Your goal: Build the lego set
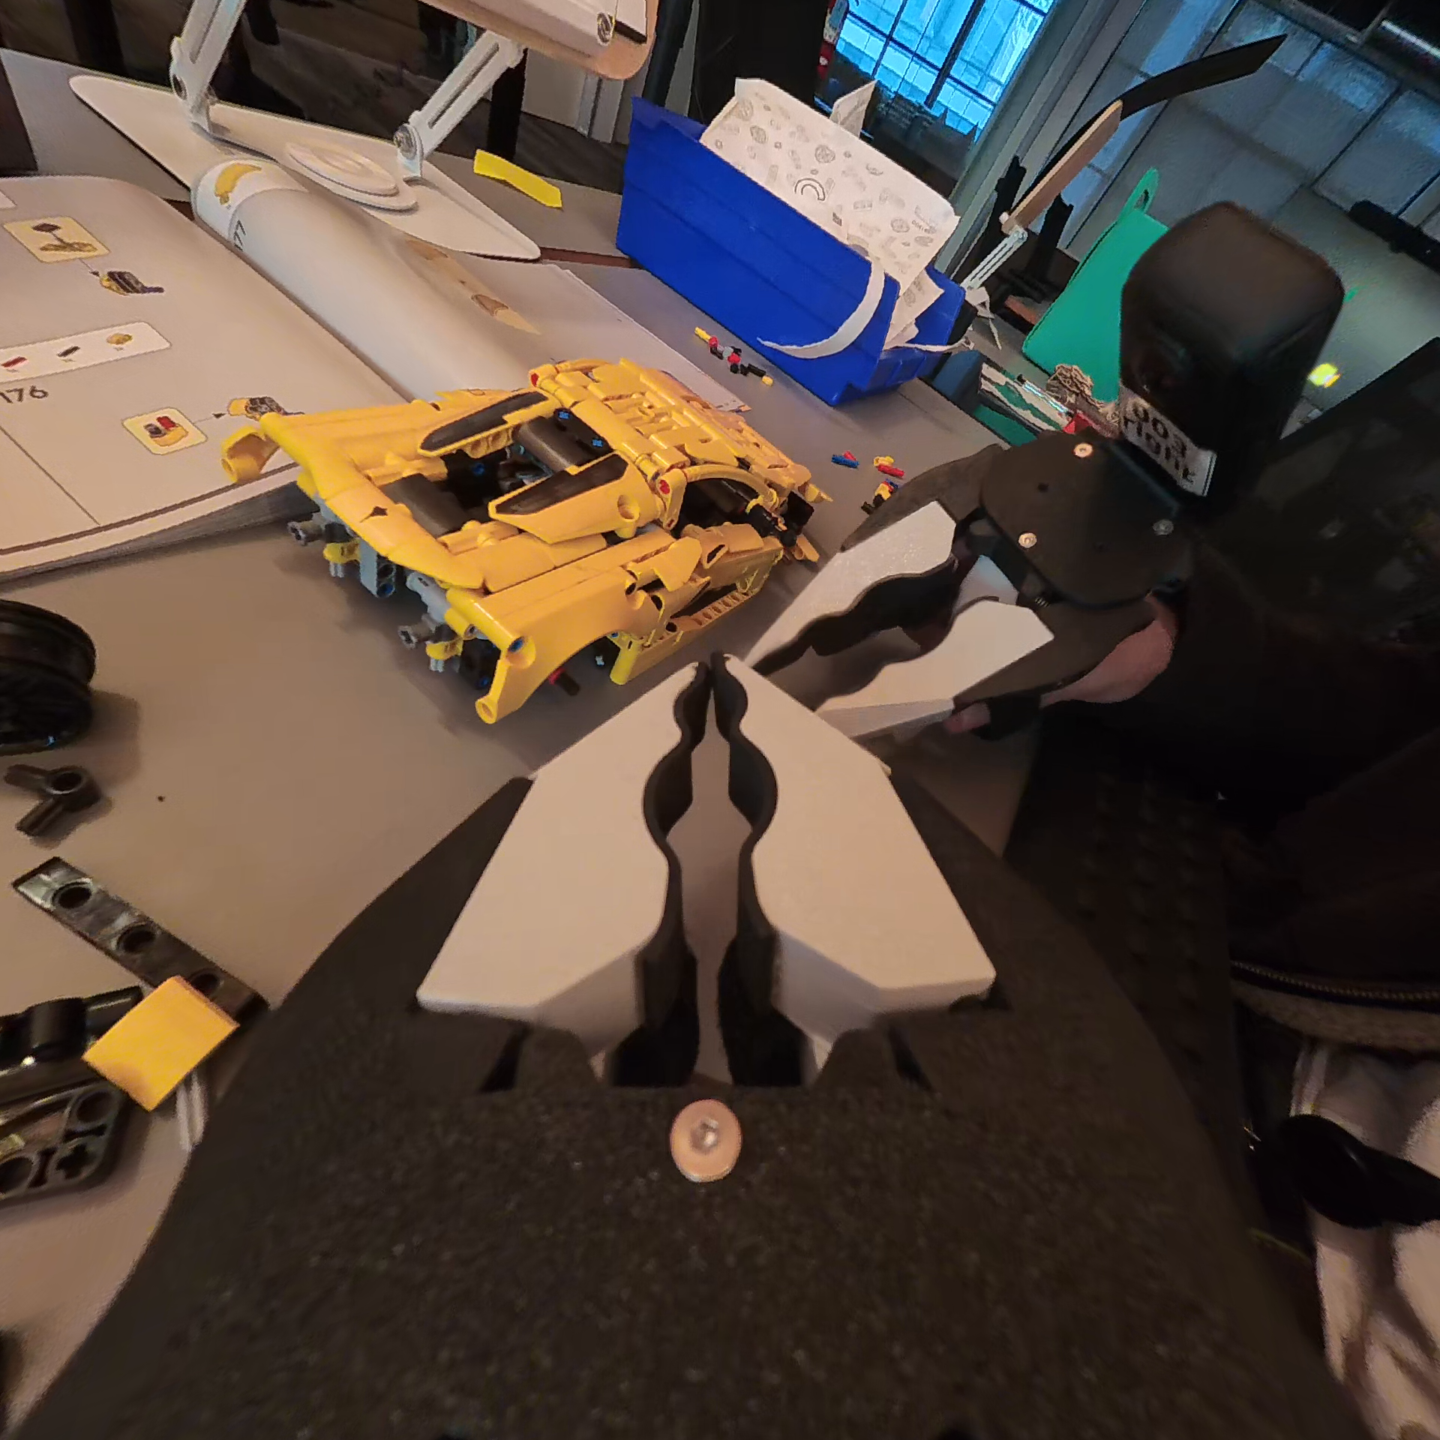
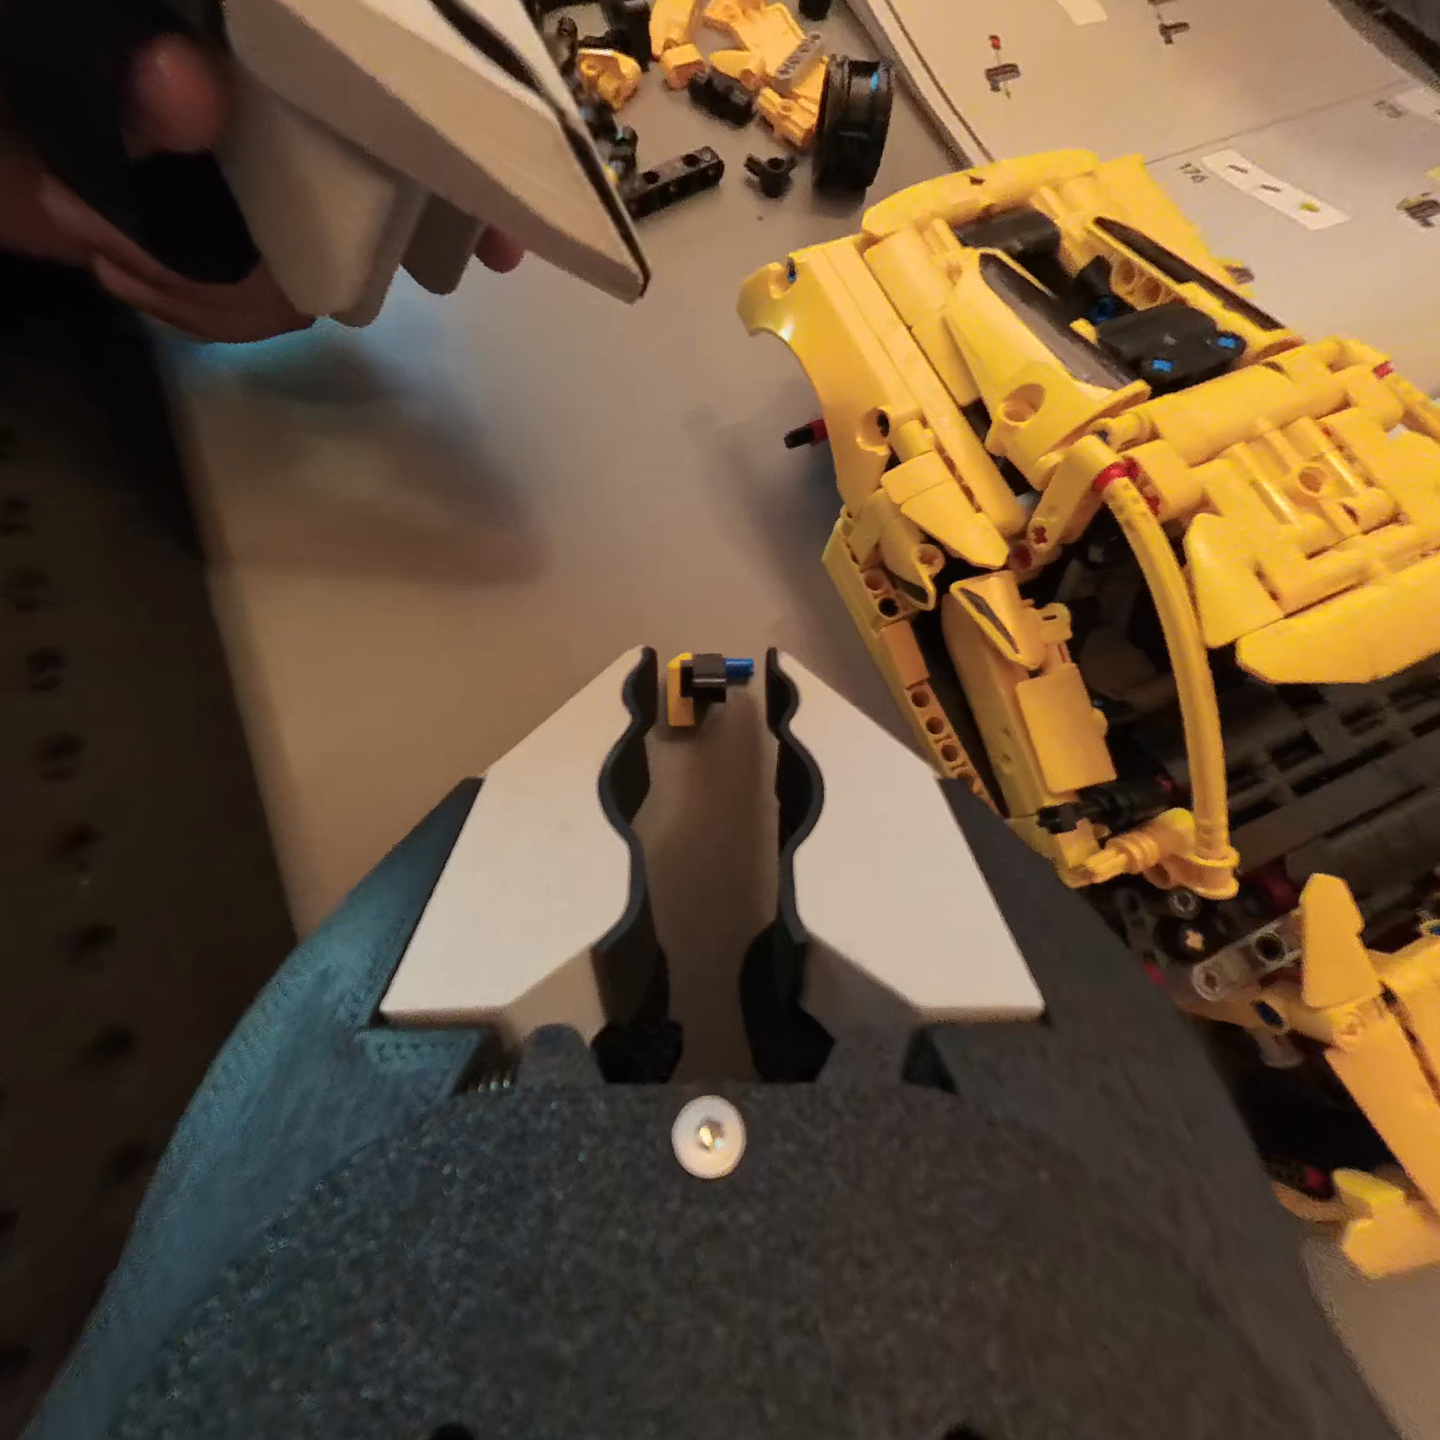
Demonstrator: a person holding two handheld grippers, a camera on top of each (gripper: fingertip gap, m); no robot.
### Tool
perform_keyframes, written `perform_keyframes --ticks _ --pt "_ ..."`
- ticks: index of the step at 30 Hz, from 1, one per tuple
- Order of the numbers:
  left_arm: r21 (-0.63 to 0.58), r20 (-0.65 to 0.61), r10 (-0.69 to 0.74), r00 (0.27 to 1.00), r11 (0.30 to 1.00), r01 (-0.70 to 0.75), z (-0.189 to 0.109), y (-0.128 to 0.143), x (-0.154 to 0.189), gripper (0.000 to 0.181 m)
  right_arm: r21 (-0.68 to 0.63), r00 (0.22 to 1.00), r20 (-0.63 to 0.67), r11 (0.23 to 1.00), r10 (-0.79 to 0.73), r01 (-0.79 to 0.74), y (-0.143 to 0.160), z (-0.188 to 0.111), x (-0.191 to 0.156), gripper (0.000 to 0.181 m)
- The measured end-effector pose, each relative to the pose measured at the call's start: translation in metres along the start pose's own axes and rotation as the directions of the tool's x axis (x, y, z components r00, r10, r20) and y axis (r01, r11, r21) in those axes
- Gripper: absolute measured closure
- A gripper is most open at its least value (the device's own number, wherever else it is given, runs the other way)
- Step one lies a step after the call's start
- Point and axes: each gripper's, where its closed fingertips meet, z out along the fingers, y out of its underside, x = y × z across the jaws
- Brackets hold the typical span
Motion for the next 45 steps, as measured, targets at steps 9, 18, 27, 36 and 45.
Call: perform_keyframes --ticks 9,18,27,36,45 --pt "-0.024 -0.008 -0.013 1.0 1.0 0.013 0.002 0.005 0.0 0.181 -0.037 0.995 0.024 0.994 -0.101 0.102 0.001 -0.001 -0.007 0.168" --pt "-0.019 -0.022 -0.028 0.999 0.999 0.028 0.001 0.004 0.001 0.181 0.171 0.927 -0.145 0.914 -0.345 0.367 -0.038 -0.024 -0.005 0.168" --pt "0.003 -0.156 0.004 0.988 1.0 -0.004 0.004 0.002 0.03 0.165 0.284 0.805 -0.272 0.755 -0.528 0.591 -0.056 -0.037 -0.015 0.168" --pt "-0.017 -0.11 0.064 0.992 0.998 -0.066 0.007 0.007 0.027 0.164 0.081 0.836 -0.059 0.832 -0.545 0.548 -0.005 -0.008 -0.021 0.168" --pt "-0.016 -0.055 0.079 0.995 0.997 -0.08 0.006 0.006 0.019 0.164 0.028 0.963 0.18 0.98 -0.199 0.197 0.013 -0.007 -0.017 0.162"
